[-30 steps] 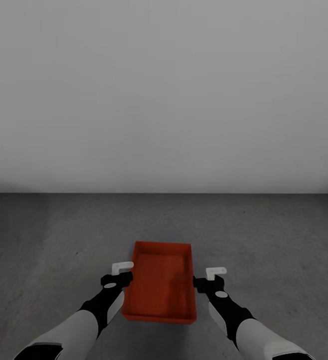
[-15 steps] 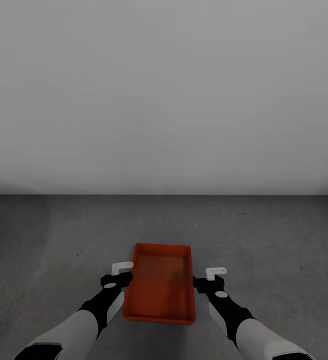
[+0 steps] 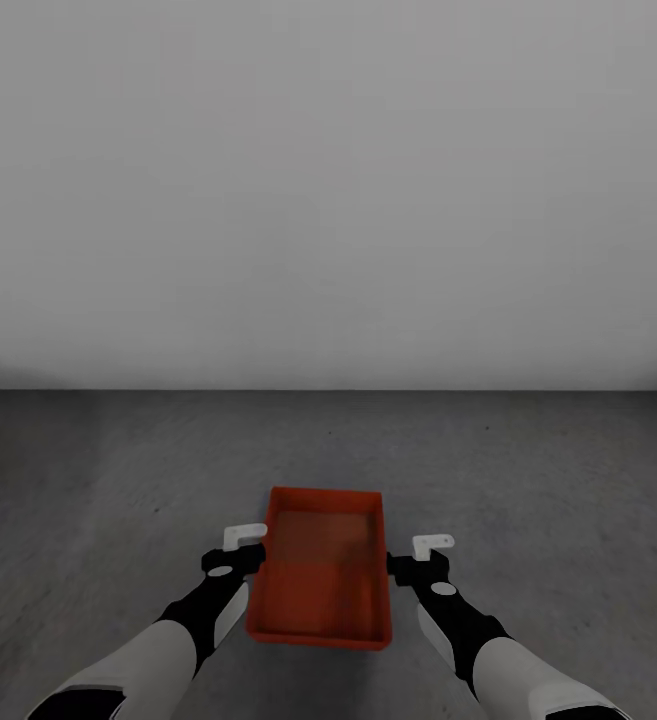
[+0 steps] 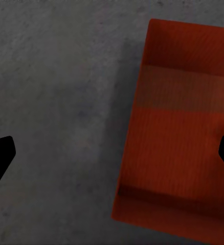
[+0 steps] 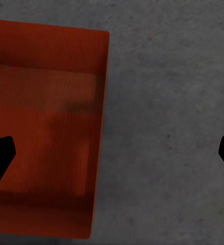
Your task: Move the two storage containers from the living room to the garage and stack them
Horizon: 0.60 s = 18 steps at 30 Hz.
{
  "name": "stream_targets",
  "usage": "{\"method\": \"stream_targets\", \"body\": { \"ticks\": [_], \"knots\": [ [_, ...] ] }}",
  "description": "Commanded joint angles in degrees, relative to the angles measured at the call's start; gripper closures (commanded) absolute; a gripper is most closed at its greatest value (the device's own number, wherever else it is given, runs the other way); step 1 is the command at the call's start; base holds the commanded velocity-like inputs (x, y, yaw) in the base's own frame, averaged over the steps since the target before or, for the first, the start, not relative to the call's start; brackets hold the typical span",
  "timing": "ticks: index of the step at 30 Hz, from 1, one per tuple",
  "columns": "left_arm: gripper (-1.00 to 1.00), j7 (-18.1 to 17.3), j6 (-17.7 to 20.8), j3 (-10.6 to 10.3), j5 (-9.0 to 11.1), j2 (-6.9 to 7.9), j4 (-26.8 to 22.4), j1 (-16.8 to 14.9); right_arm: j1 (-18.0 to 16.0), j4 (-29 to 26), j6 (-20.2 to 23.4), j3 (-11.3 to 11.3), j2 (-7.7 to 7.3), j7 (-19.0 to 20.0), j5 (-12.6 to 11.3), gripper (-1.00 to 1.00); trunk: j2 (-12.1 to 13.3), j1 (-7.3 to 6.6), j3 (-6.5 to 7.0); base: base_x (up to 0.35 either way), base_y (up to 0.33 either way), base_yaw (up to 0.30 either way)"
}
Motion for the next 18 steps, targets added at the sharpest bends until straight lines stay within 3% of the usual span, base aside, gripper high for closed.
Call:
{"method": "stream_targets", "body": {
  "ticks": [1,8,18],
  "knots": [
    [-1.00,0.1,-0.1,0.1,0.1,-0.03,0.0,0.0,0.0,0.1,-0.1,0.5,-0.02,-0.4,0.0,-1.00,0.0,0.00,-0.04,0.000,0.000,0.000],
    [-1.00,0.1,-0.1,0.1,0.2,-0.03,0.3,0.0,0.0,0.1,-0.1,0.5,-0.02,-0.4,0.0,-1.00,0.0,0.00,-0.04,-0.040,0.000,0.000],
    [-1.00,0.1,0.0,0.1,0.2,-0.06,0.5,0.0,0.0,0.1,-0.1,0.5,-0.02,-0.4,0.0,-1.00,0.0,0.00,-0.04,-0.274,0.062,0.000]
  ]
}}
